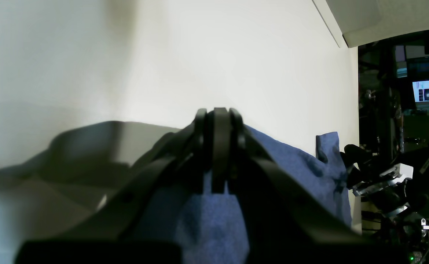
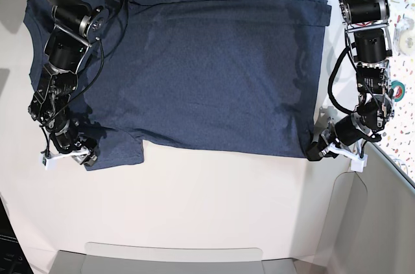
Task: Layout the t-shirt on the table in an organized manner, then fold the t-shirt properly
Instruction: 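Grasp the shirt side edge with both grippers near the sleeve and hem, then lift the grasped edge with both grippers and fold it over the shirt body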
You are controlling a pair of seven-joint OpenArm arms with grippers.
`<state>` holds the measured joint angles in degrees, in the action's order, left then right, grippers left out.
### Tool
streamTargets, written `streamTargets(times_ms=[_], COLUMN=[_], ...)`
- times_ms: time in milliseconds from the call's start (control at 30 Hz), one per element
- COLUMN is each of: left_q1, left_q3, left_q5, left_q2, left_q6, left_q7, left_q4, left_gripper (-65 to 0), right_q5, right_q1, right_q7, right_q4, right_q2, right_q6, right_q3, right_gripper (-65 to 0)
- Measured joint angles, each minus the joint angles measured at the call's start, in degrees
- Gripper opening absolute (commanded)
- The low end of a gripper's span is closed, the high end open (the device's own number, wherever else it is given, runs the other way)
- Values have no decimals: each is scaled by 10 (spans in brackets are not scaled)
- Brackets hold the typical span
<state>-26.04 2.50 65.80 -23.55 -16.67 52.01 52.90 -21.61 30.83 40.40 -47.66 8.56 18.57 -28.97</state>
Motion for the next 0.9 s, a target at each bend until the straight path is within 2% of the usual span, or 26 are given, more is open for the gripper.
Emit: streamTargets(times_ms=[100,367,433,567,633,733,900], left_q1=[0,0,0,0,0,0,0], left_q3=[0,0,0,0,0,0,0], left_q5=[0,0,0,0,0,0,0], left_q2=[0,0,0,0,0,0,0], left_q6=[0,0,0,0,0,0,0], left_q7=[0,0,0,0,0,0,0], left_q4=[0,0,0,0,0,0,0], left_gripper=[-650,-650,-650,-650,-650,-650,-650], right_q5=[-1,-8,-8,-4,3,5,9], right_q1=[3,3,3,1,0,0,6], right_q7=[19,25,25,38,43,49,58], right_q4=[-2,-2,-2,0,2,2,2], right_q2=[-7,-11,-11,-12,-11,-12,-11], right_q6=[12,18,18,18,38,54,56], right_q3=[0,0,0,0,0,0,1], right_gripper=[-276,-279,-329,-551,-620,-627,-628])
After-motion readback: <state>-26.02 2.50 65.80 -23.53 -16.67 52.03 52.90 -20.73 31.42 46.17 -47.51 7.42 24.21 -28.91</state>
